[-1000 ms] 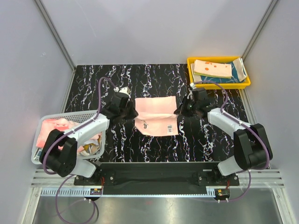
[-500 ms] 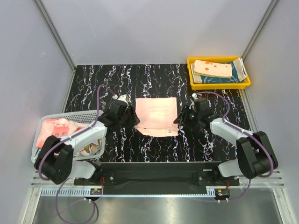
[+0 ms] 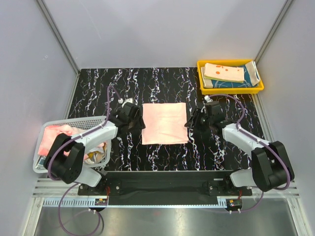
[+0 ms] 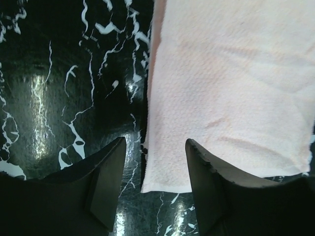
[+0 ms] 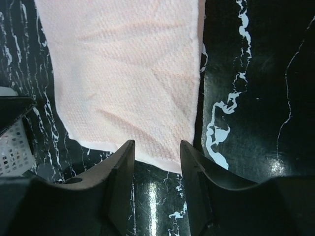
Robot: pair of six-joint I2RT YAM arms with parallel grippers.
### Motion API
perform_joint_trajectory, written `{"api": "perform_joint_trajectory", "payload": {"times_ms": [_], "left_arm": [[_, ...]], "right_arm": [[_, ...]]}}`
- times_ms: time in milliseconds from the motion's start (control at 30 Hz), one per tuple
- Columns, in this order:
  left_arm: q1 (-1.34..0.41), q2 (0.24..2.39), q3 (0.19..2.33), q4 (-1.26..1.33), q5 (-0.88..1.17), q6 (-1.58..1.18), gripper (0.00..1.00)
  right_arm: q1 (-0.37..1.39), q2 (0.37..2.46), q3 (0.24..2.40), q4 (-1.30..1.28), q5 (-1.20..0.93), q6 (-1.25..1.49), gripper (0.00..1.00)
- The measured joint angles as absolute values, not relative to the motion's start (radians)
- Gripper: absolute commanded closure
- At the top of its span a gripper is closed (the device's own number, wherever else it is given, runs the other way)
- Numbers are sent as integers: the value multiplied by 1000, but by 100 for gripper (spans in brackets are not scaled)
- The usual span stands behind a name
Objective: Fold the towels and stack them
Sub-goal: Fold the towel
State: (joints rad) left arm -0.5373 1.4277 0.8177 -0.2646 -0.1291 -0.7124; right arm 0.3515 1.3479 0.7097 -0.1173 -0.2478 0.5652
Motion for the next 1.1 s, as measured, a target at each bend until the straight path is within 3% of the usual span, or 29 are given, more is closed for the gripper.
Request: {"api": "perform_joint_trajectory", "payload": {"times_ms": [167, 300, 600, 1100], "left_arm": [[-527, 1475, 805, -259, -126, -724, 33], [-469, 1531, 859, -244, -111, -718, 33], [-338, 1843, 1227, -191, -10, -641, 36], [-327, 2099, 1485, -287, 45, -572, 45]], "right_arm": [[352, 1388, 717, -126, -191, 565, 51], [345, 1516, 836, -164, -147, 554, 53], [288, 1897, 1250, -150, -142, 521, 55], [272, 2114, 1463, -255, -132, 466, 59]]}}
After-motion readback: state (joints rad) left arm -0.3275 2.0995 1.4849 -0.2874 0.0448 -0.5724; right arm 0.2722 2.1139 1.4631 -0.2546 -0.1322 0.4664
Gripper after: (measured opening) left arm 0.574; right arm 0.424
